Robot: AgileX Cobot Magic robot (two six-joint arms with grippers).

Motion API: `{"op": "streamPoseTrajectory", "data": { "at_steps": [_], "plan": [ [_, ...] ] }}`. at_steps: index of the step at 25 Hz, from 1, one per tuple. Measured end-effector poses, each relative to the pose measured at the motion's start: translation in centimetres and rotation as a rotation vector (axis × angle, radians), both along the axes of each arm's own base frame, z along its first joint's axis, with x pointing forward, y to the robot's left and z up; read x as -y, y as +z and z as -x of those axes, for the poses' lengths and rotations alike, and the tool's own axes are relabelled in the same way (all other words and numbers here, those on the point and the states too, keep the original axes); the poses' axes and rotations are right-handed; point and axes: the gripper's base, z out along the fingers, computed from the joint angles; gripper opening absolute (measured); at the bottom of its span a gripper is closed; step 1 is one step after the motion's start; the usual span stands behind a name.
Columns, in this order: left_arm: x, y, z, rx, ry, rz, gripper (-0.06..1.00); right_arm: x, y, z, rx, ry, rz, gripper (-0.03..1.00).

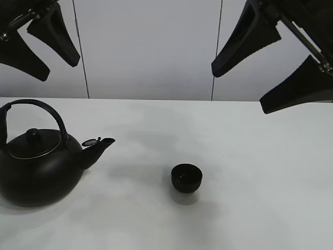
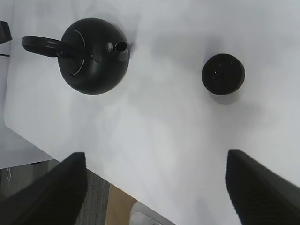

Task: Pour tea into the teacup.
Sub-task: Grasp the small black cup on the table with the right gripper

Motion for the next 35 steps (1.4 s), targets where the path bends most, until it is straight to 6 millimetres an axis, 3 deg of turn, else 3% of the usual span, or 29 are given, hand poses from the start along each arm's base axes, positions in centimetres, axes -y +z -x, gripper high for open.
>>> {"op": "streamPoseTrajectory", "data": {
  "at_steps": [7, 10, 14, 18, 21, 25, 35],
  "plan": [
    [0.0, 0.0, 0.0, 0.000, 0.000, 0.000, 0.40, 0.2, 0.1, 0.0, 0.015, 0.039, 0.049, 0.56],
    [0.0, 0.0, 0.0, 0.000, 0.000, 0.000, 0.40, 0.1, 1.1, -0.1, 0.051, 0.101, 0.114, 0.56],
    [0.0, 0.0, 0.0, 0.001, 0.000, 0.000, 0.40, -1.4, 3.6, -0.3, 0.155, 0.183, 0.219, 0.56],
    [0.0, 0.0, 0.0, 0.001, 0.000, 0.000, 0.40, -3.7, 4.1, -0.6, 0.180, 0.253, 0.383, 0.60],
    [0.0, 0.0, 0.0, 0.001, 0.000, 0.000, 0.40, -5.8, 2.3, -0.9, 0.171, 0.325, 0.514, 0.64],
    [0.0, 0.0, 0.0, 0.001, 0.000, 0.000, 0.40, -7.8, -1.4, -2.4, 0.112, 0.348, 0.599, 0.65],
    [0.0, 0.0, 0.0, 0.001, 0.000, 0.000, 0.40, -10.3, -10.4, -6.0, 0.010, 0.332, 0.634, 0.65]
  ]
}}
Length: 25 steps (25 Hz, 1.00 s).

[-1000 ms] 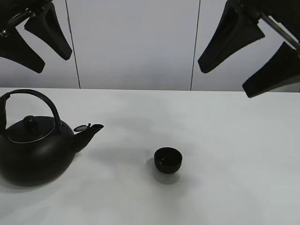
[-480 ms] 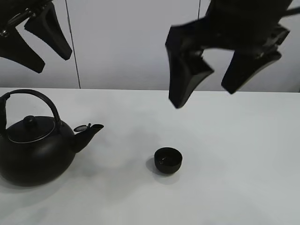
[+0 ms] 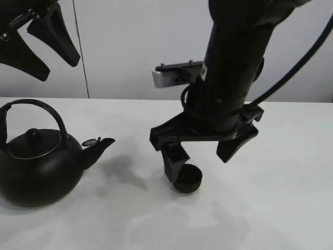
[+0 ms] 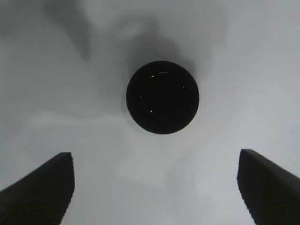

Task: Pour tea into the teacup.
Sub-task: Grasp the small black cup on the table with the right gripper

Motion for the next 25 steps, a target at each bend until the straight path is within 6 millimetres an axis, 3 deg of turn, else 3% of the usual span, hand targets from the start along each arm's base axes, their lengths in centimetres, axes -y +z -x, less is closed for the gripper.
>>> {"op": "streamPoseTrajectory", "data": {
  "at_steps": [5, 14, 20, 25],
  "plan": [
    [0.0, 0.0, 0.0, 0.000, 0.000, 0.000, 0.40, -0.1, -2.2, -0.8, -0.030, -0.068, -0.014, 0.65],
    [0.0, 0.0, 0.0, 0.000, 0.000, 0.000, 0.40, 0.6, -1.8, -2.2, 0.001, -0.126, -0.062, 0.65],
    [0.0, 0.0, 0.0, 0.000, 0.000, 0.000, 0.40, 0.0, -3.8, -3.1, -0.052, -0.129, -0.022, 0.65],
    [0.0, 0.0, 0.0, 0.000, 0.000, 0.000, 0.40, -0.4, -3.8, -3.8, -0.045, -0.131, -0.032, 0.65]
  ]
}}
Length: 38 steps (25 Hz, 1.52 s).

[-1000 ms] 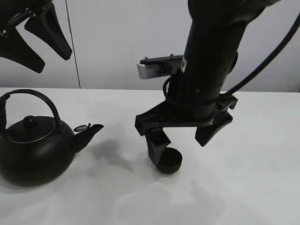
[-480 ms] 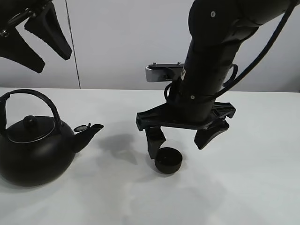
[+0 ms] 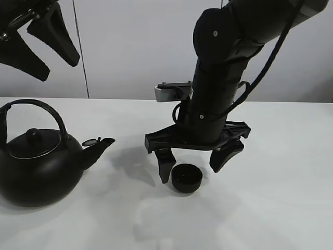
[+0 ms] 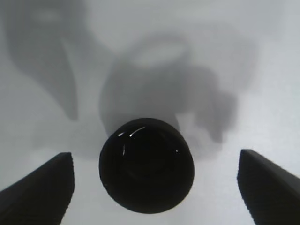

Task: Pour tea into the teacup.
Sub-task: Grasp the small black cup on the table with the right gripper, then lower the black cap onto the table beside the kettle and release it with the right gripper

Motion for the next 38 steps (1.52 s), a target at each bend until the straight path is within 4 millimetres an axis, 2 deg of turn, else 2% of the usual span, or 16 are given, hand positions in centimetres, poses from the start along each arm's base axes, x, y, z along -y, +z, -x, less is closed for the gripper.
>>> {"op": "streamPoseTrajectory", "data": {
  "at_steps": [10, 12, 16, 26, 32, 38],
  "plan": [
    [0.0, 0.0, 0.0, 0.000, 0.000, 0.000, 0.40, 0.2, -1.5, 0.2, -0.064, -0.003, 0.039, 0.65],
    [0.0, 0.0, 0.0, 0.000, 0.000, 0.000, 0.40, 0.1, -1.2, 0.1, -0.068, -0.007, 0.037, 0.60],
    [0.0, 0.0, 0.0, 0.000, 0.000, 0.000, 0.40, -0.4, -0.2, -0.5, -0.054, -0.011, 0.021, 0.41],
    [0.0, 0.0, 0.0, 0.000, 0.000, 0.000, 0.40, -0.9, 1.5, -1.0, -0.075, -0.012, 0.026, 0.40],
    [0.0, 0.0, 0.0, 0.000, 0.000, 0.000, 0.40, -4.0, 3.1, -0.4, -0.018, 0.073, -0.010, 0.40],
    [0.0, 0.0, 0.0, 0.000, 0.000, 0.000, 0.40, -5.6, 3.0, 0.0, 0.023, 0.107, -0.041, 0.40]
  ]
}}
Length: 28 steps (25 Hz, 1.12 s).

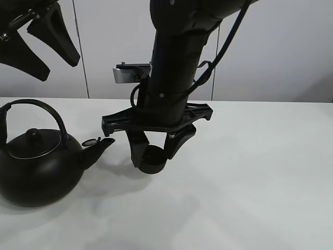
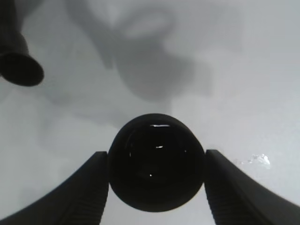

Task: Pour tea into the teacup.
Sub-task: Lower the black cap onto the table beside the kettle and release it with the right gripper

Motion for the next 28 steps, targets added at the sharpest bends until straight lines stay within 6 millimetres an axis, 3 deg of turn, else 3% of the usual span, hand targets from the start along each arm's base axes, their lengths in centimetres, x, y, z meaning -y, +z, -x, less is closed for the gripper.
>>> {"op": "streamPoseTrajectory", "data": {
  "at_steps": [13, 19, 24, 28],
  "plan": [
    [0.0, 0.0, -0.1, 0.006, 0.003, 0.001, 0.40, -1.1, -3.5, 0.0, -0.023, 0.023, 0.027, 0.40],
    [0.0, 0.0, -0.1, 0.006, 0.003, 0.001, 0.40, -1.1, -3.5, -0.1, -0.021, 0.023, 0.025, 0.40],
    [0.0, 0.0, -0.1, 0.006, 0.003, 0.001, 0.40, -1.1, -3.1, -0.1, -0.015, 0.021, 0.017, 0.53],
    [0.0, 0.0, -0.1, 0.006, 0.003, 0.001, 0.40, -1.1, -2.4, 0.0, -0.003, 0.021, 0.005, 0.55]
  ]
}}
